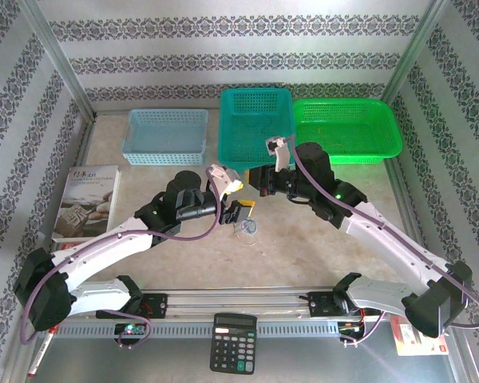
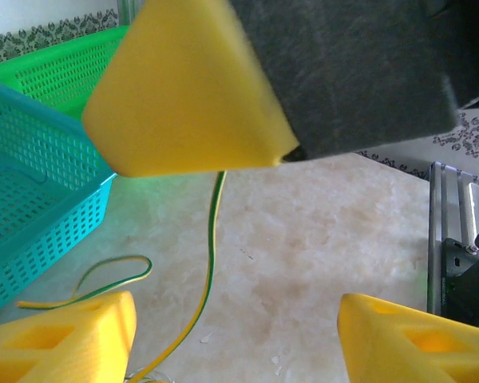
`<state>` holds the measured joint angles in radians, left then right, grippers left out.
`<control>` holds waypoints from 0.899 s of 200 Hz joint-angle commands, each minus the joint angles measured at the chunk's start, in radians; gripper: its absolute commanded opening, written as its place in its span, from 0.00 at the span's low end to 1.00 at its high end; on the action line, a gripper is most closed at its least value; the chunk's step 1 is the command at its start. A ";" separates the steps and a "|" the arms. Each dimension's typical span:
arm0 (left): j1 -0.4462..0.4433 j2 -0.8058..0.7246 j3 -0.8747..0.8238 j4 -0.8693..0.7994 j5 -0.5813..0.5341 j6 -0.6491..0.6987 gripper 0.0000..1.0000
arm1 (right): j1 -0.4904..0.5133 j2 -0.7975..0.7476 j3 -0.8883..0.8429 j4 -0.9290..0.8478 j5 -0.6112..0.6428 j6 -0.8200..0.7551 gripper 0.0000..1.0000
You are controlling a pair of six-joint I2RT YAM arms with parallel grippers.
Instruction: Untangle the cables
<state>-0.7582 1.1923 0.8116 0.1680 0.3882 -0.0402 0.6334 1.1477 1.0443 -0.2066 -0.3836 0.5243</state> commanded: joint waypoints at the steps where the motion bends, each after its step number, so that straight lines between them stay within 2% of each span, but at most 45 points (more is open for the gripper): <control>1: -0.010 0.013 0.020 0.055 -0.007 0.013 0.65 | 0.018 -0.011 0.031 0.019 -0.010 0.017 0.00; 41: -0.010 0.047 0.035 0.097 -0.010 -0.003 0.60 | 0.040 -0.024 0.034 0.041 -0.011 0.049 0.00; 80: -0.011 0.079 0.035 0.143 -0.012 -0.023 0.50 | 0.045 -0.046 0.042 0.052 -0.007 0.075 0.00; 139: -0.010 0.115 -0.003 0.211 -0.008 -0.082 0.17 | -0.023 -0.082 0.063 0.135 -0.056 0.180 0.00; 180: -0.010 0.125 -0.029 0.238 -0.012 -0.117 0.09 | -0.073 -0.102 0.085 0.184 -0.078 0.234 0.00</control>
<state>-0.7586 1.3102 0.8043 0.3401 0.3809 -0.1184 0.5835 1.0752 1.0851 -0.0994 -0.4278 0.7059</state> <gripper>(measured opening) 0.095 0.053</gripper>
